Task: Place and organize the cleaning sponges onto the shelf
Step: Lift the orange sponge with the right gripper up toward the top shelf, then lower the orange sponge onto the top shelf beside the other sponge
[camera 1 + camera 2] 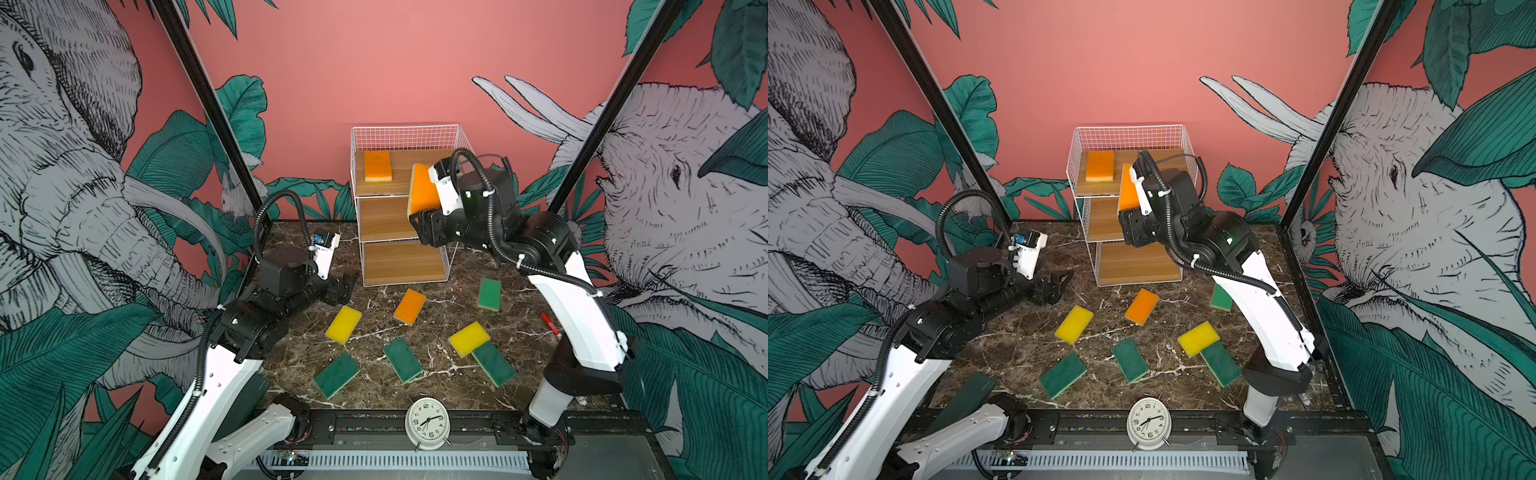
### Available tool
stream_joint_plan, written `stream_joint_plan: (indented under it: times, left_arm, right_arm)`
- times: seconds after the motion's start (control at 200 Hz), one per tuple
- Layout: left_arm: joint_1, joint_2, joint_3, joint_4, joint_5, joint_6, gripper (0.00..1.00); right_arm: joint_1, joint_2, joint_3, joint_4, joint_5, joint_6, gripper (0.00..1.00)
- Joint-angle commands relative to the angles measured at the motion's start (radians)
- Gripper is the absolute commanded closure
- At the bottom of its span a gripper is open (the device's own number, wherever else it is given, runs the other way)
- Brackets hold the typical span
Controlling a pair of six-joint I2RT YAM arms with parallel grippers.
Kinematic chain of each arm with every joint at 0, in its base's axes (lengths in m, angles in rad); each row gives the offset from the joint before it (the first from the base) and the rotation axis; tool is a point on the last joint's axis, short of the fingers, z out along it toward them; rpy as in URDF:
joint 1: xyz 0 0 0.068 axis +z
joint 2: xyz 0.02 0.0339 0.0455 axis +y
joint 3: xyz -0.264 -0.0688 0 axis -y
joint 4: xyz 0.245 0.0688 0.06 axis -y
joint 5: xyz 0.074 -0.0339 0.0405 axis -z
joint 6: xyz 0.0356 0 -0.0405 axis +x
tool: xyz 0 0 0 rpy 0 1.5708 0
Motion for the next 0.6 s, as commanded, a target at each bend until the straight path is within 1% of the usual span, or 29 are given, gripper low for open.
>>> stream_joint_plan:
  times: [0.0,0.215,0.395,0.595]
  left_arm:
    - [0.006,0.013,0.021,0.035,-0.023,0.026,0.17]
    - [0.007,0.029,0.021,0.064,-0.054,0.051,0.17]
    - [0.006,0.057,0.027,0.087,-0.058,0.053,0.17]
    - [0.007,0.086,0.025,0.106,-0.066,0.052,0.17]
  right_arm:
    - [-0.062,0.068,0.085,-0.029,-0.128,-0.098,0.29]
    - [-0.143,0.086,0.023,0.118,-0.202,-0.189,0.28]
    - [-0.17,0.107,0.026,0.189,-0.202,-0.269,0.28]
    - [-0.174,0.116,0.007,0.259,-0.183,-0.315,0.27]
